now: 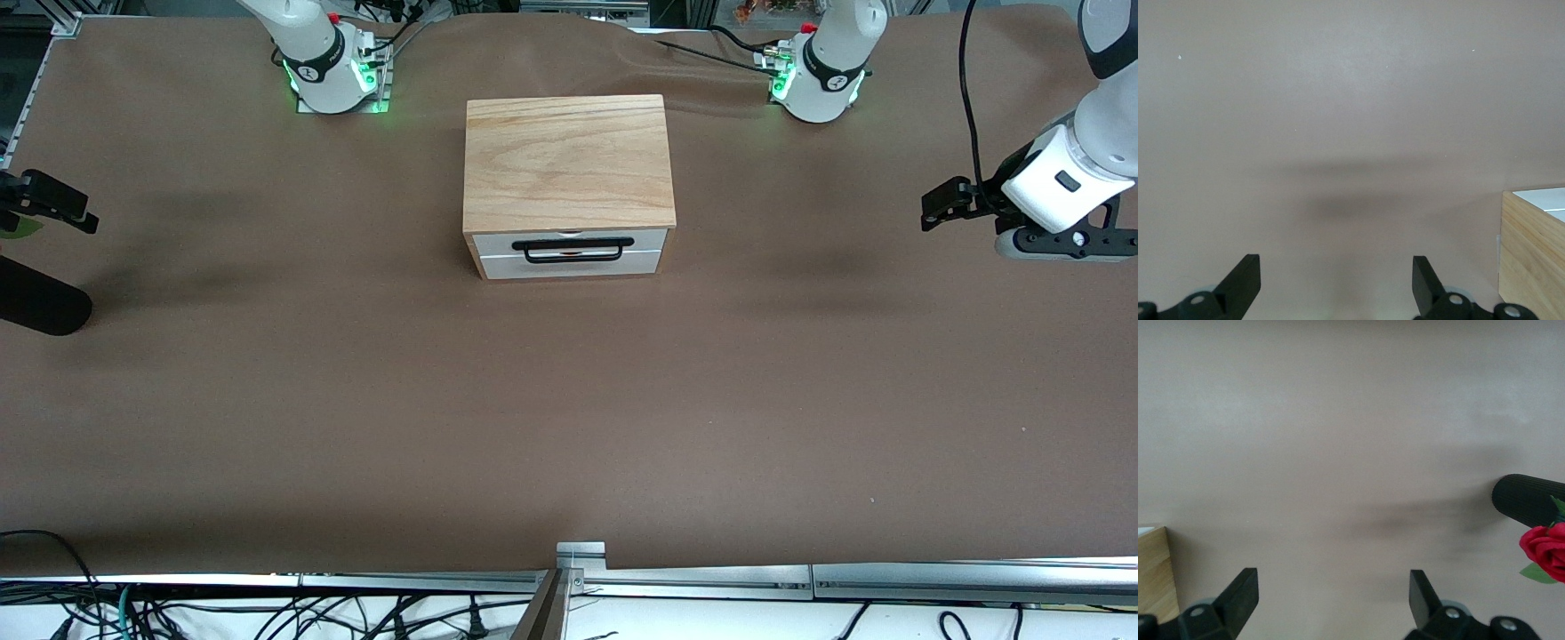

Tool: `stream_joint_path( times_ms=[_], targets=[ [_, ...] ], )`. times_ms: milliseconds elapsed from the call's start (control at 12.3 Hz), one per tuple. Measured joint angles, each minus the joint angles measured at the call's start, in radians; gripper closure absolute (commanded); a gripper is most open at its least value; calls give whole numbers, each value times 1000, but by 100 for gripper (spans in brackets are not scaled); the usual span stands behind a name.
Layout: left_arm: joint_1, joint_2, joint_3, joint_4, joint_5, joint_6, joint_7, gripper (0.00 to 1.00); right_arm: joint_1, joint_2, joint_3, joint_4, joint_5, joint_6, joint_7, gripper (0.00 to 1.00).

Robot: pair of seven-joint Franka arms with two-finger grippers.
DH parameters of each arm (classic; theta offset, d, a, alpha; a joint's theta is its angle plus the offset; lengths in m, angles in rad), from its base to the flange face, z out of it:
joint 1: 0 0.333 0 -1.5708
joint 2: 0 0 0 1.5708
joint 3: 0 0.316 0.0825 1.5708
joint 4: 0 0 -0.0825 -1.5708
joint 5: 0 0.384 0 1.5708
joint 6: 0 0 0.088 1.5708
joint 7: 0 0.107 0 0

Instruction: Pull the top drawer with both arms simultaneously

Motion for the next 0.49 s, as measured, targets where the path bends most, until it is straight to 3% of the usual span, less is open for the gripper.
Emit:
stream_joint_path(
  times_ms=[488],
  targets=[
    [0,0,0,0,0,0,0,0,0,0,0,0,-7,0,1,0]
  ],
)
